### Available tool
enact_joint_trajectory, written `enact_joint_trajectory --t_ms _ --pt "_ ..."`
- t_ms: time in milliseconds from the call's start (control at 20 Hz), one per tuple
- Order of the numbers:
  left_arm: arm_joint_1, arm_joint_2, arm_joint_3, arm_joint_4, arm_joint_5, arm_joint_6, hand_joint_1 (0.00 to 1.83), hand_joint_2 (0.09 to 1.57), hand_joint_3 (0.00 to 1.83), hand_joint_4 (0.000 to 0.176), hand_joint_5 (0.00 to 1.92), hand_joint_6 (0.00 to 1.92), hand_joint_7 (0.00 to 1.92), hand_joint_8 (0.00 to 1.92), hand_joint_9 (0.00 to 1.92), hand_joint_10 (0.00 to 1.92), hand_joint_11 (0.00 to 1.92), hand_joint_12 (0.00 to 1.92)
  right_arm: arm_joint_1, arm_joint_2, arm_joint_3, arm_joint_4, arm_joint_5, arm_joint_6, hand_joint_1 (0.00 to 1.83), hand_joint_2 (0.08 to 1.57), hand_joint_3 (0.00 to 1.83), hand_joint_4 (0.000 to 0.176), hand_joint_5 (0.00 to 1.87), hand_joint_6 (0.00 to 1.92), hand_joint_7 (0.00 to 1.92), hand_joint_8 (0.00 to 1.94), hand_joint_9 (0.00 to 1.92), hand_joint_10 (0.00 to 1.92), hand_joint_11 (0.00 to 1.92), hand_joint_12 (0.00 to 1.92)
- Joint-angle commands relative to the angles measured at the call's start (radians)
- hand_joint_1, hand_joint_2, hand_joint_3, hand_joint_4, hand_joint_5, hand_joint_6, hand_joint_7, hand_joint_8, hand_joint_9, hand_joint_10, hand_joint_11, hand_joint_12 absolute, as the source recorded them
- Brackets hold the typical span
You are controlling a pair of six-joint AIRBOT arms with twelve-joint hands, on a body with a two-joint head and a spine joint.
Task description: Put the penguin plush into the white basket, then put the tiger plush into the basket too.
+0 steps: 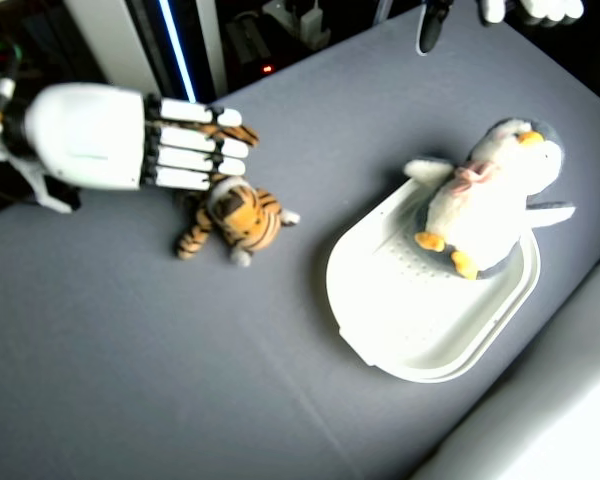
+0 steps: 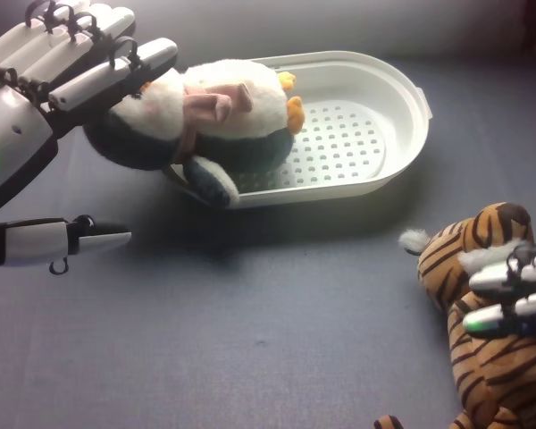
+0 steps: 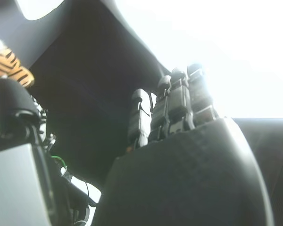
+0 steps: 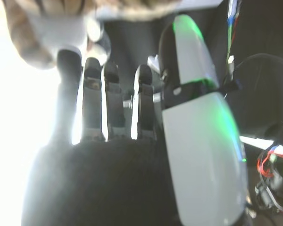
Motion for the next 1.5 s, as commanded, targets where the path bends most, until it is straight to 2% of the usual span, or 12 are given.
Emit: enact_joint_trajectory --t_ms 0,300,350,450,500,550,600,900,950,1050,1400,1450 --pt "-0.005 0.005 0.000 -0.005 -0.131 -0.006 0.93 0.92 0.00 0.142 0.11 0.01 0.01 0.00 0.00 0.00 0.00 0.00 0.024 0.001 0.006 0.016 0.052 0.008 1.12 1.13 0.01 0.146 0.38 0.01 0.20 0.00 0.27 0.00 0.31 0.05" --pt "0.003 0.006 0.000 -0.002 -0.144 -0.023 0.87 0.94 0.01 0.118 0.13 0.01 0.05 0.01 0.01 0.00 0.00 0.00 0.174 -0.073 0.059 -0.147 -0.170 0.008 1.27 1.12 0.00 0.150 0.37 0.01 0.21 0.01 0.27 0.01 0.33 0.05" --pt "0.003 0.006 0.000 0.000 -0.145 -0.026 0.86 0.94 0.01 0.097 0.14 0.01 0.07 0.01 0.02 0.01 0.00 0.00 0.176 -0.089 0.069 -0.147 -0.184 0.008 1.31 1.11 0.00 0.075 0.63 0.00 0.54 0.02 0.57 0.10 0.41 0.49" --pt "0.003 0.007 0.000 0.002 -0.150 -0.032 0.87 0.95 0.01 0.092 0.15 0.01 0.08 0.02 0.03 0.01 0.00 0.00 0.177 -0.113 0.087 -0.143 -0.209 0.008 1.26 1.14 0.02 0.045 0.70 0.02 0.60 0.08 0.53 0.44 0.31 0.93" --pt "0.005 0.007 0.000 0.002 -0.152 -0.035 0.85 0.96 0.01 0.091 0.15 0.01 0.08 0.01 0.03 0.01 0.00 0.00 0.179 -0.129 0.101 -0.139 -0.227 0.006 1.15 1.18 0.01 0.000 0.79 0.97 0.47 0.87 0.42 1.21 0.32 1.38" --pt "0.005 0.007 0.000 0.002 -0.154 -0.036 0.85 0.96 0.01 0.096 0.15 0.01 0.08 0.01 0.03 0.01 0.00 0.00 0.179 -0.141 0.113 -0.128 -0.232 0.006 1.15 1.27 0.00 0.000 0.76 1.18 0.55 1.55 0.40 1.50 0.35 1.49" --pt "0.005 0.007 0.000 0.002 -0.154 -0.037 0.85 0.95 0.01 0.098 0.15 0.01 0.09 0.01 0.03 0.01 0.00 0.00 0.180 -0.145 0.120 -0.110 -0.228 0.006 1.15 1.28 0.00 0.000 0.78 1.30 0.56 1.61 0.42 1.53 0.40 1.48" --pt "0.019 0.006 -0.004 0.001 -0.162 -0.043 0.83 0.98 0.00 0.088 0.17 0.00 0.12 0.00 0.08 0.00 0.01 0.25 0.182 -0.074 0.072 0.053 0.042 -0.048 1.31 1.21 0.00 0.000 0.86 1.32 0.72 1.22 0.69 1.38 0.54 1.34" --pt "0.025 0.004 -0.004 -0.002 -0.166 -0.046 0.80 0.97 0.00 0.104 0.18 0.00 0.11 0.00 0.06 0.00 0.00 0.20 0.183 -0.062 0.065 0.096 0.100 -0.075 1.25 1.12 0.00 0.000 1.10 0.86 0.86 1.14 0.73 1.25 0.66 1.37" --pt "0.027 0.002 -0.004 -0.004 -0.166 -0.046 0.81 0.95 0.00 0.096 0.22 0.00 0.14 0.00 0.08 0.00 0.00 0.26 0.199 -0.061 0.080 0.173 0.174 -0.101 1.25 1.13 0.00 0.000 1.12 0.81 0.79 1.21 0.75 1.18 0.64 1.37" --pt "0.030 -0.009 -0.001 -0.004 -0.170 -0.048 0.76 0.95 0.00 0.087 0.22 0.00 0.15 0.00 0.12 0.00 0.00 0.36 0.437 -0.194 0.232 0.240 0.090 -0.165 1.36 1.13 0.00 0.000 1.02 0.94 0.84 1.00 0.89 1.23 0.77 1.13" --pt "0.030 -0.012 0.002 -0.004 -0.169 -0.048 0.76 0.95 0.00 0.093 0.22 0.00 0.16 0.00 0.11 0.00 0.00 0.30 0.473 -0.216 0.259 0.234 0.063 -0.165 1.27 1.12 0.00 0.000 1.06 0.98 0.88 0.96 0.90 0.69 0.71 1.08"
